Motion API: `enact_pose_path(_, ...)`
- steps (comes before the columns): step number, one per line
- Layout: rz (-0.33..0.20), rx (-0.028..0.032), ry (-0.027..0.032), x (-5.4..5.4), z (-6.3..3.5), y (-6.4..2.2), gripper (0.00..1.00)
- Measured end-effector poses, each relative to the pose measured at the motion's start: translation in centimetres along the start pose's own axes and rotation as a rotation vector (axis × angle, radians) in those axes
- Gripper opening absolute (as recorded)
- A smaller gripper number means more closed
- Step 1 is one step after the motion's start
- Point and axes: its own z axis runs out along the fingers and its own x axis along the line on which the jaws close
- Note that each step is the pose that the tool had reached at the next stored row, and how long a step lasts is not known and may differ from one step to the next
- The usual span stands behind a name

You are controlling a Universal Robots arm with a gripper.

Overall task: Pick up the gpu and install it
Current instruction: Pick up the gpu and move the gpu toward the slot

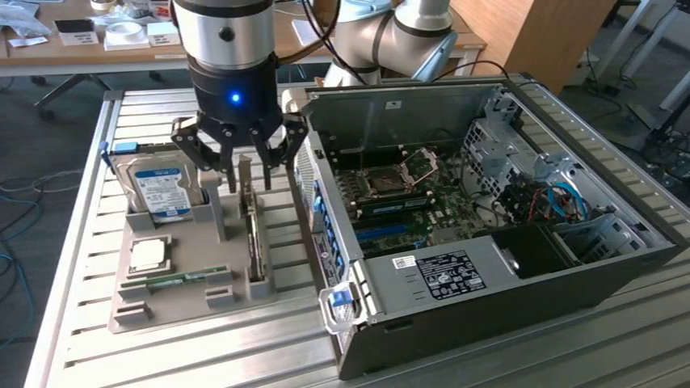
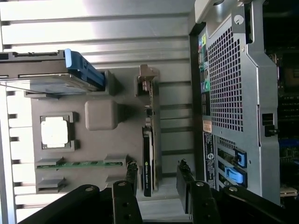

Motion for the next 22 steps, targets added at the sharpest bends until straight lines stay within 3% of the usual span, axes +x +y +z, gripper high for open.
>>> enact_pose_path(17, 0.0, 0.001, 0.0017, 0.7, 2.82, -0.2, 0.47)
enact_pose_path(22, 0.0, 0.0012, 0.002, 0.7, 2.95, -0.21, 0.47)
